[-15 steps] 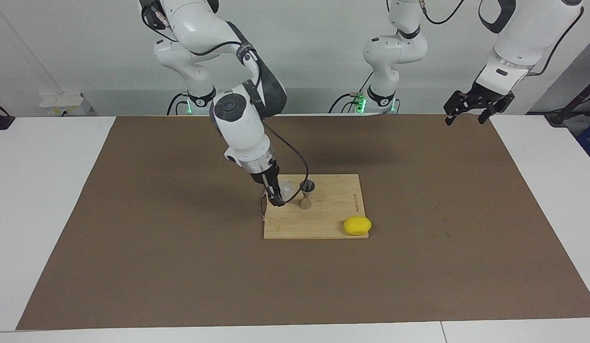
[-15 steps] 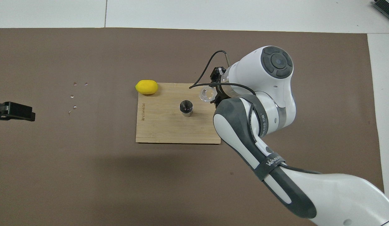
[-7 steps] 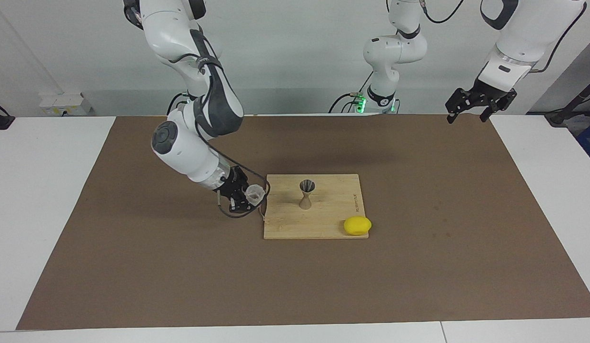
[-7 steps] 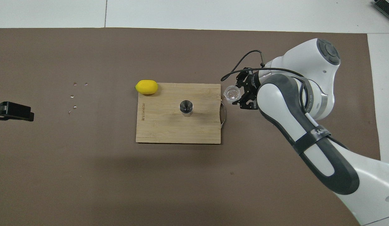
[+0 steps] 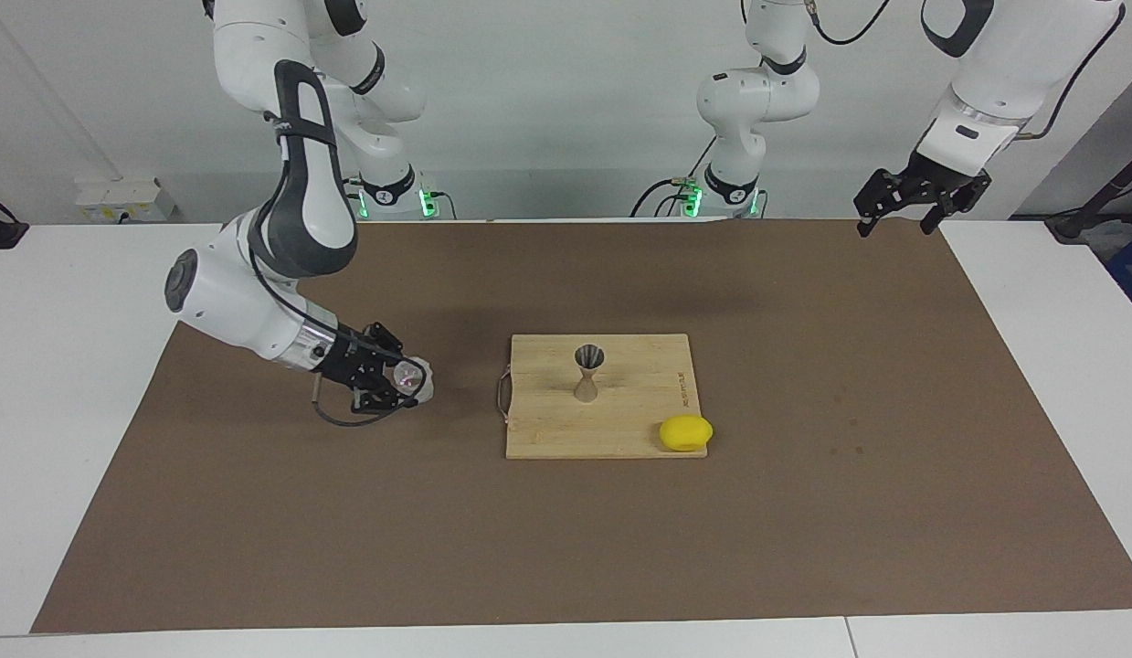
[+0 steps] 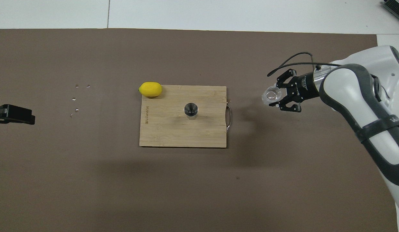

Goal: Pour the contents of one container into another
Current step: 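Lift the glass cup upright and carry it away from the board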

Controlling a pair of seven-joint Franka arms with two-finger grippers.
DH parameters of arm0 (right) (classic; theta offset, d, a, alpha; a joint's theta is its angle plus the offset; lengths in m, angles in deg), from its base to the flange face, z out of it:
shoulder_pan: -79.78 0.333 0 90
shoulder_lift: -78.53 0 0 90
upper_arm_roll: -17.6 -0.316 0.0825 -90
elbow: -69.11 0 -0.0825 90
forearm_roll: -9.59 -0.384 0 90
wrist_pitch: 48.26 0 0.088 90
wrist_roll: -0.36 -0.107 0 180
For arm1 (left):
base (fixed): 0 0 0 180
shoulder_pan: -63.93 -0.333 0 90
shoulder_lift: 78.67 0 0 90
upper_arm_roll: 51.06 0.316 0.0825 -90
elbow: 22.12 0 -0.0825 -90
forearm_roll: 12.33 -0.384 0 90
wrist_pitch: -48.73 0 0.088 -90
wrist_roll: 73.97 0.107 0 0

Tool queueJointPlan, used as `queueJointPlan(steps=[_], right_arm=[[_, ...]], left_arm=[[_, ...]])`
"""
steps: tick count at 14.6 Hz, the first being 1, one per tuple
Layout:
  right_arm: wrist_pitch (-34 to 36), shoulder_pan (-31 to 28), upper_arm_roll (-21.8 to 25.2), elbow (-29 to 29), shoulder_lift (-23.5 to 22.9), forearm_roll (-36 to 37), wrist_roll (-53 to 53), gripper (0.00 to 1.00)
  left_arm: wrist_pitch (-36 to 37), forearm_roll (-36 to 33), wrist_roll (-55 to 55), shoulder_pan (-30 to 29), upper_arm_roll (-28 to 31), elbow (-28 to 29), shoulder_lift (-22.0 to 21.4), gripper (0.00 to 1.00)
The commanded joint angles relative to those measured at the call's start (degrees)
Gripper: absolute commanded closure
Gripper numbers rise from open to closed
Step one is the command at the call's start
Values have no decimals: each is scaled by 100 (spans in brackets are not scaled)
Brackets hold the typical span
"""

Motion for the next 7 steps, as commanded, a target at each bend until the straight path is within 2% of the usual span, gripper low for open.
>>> queueJointPlan(steps=[1, 2, 7], right_arm=[[-68, -459, -77, -316, 75, -477, 629, 100], [-103, -557, -69, -351, -30, -723, 927, 100], [-419, -918, -68, -343, -549, -1006, 1825, 100]], left_arm=[[68, -98, -60, -76, -69, -12, -75, 0], [68, -98, -60, -76, -69, -12, -75, 0], [86, -98, -60, -76, -60, -12, -110, 0]])
